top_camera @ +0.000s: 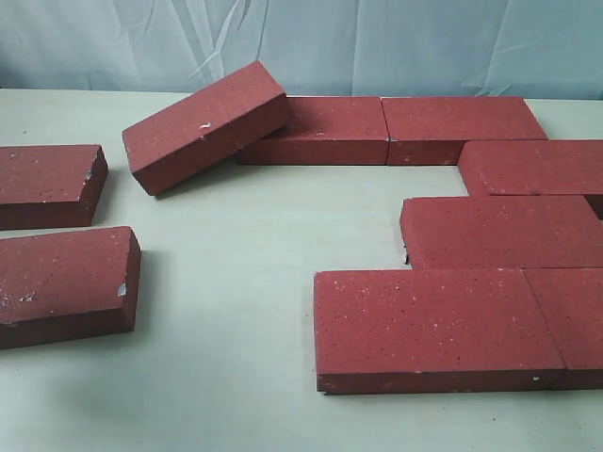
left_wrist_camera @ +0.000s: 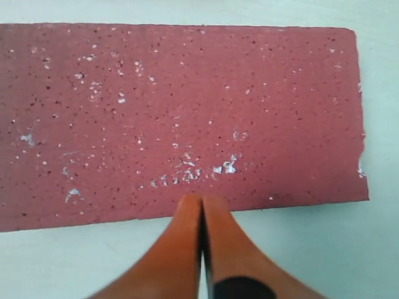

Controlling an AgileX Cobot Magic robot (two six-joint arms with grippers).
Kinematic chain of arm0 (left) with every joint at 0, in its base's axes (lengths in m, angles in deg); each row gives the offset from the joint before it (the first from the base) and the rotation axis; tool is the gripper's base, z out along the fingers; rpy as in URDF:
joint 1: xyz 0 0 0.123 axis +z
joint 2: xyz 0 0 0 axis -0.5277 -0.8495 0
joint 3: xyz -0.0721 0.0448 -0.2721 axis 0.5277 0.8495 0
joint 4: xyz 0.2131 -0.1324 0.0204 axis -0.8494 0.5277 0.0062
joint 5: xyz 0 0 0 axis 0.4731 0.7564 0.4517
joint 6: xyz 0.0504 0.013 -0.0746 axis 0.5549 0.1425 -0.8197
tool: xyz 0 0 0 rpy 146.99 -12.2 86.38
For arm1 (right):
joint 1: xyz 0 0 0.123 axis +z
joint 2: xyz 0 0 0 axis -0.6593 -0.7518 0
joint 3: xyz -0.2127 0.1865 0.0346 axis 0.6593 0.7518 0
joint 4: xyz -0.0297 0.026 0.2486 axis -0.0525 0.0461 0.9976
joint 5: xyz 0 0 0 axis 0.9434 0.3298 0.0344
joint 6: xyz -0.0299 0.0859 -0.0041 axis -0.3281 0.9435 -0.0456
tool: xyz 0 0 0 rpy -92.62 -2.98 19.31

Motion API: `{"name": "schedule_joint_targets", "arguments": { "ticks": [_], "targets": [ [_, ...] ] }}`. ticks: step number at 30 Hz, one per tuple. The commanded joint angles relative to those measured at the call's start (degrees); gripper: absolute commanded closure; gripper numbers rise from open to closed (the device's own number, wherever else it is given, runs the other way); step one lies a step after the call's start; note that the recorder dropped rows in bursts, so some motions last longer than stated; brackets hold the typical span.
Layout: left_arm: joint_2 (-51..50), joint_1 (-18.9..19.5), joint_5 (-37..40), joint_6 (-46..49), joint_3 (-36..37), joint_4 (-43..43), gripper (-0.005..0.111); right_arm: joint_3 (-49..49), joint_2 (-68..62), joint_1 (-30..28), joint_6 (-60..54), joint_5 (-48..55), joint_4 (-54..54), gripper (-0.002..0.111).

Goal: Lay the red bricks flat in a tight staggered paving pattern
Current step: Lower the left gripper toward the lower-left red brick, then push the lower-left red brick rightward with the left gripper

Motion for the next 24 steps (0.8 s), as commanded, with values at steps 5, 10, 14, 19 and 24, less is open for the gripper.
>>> {"name": "schedule_joint_targets", "arguments": {
  "ticks": [5, 10, 14, 19, 24],
  "targets": [
    [-5.30, 0.56, -0.98, 0.58, -0.34, 0.52, 0.107, 0.27, 0.39, 0.30, -0.21, -0.42, -0.06, 0.109],
    [-7.51, 0.56, -1.75, 1.08, -0.34, 0.66, 0.107, 0.27, 0.39, 0.30, -0.21, -0.42, -0.17, 0.109],
    [-9.48, 0.56, -2.13, 1.08, -0.34, 0.66, 0.107, 0.27, 0.39, 0.30, -0.21, -0.42, -0.17, 0.109],
    [-11.84, 0.23, -2.13, 1.32, -0.34, 0.99, 0.107, 0.27, 0.39, 0.30, -0.21, -0.42, -0.17, 0.109],
    [-12.66, 0.25, -2.90, 1.41, -0.34, 1.27, 0.107, 0.27, 0.39, 0.30, -0.21, -0.42, -0.17, 0.109]
  ]
}}
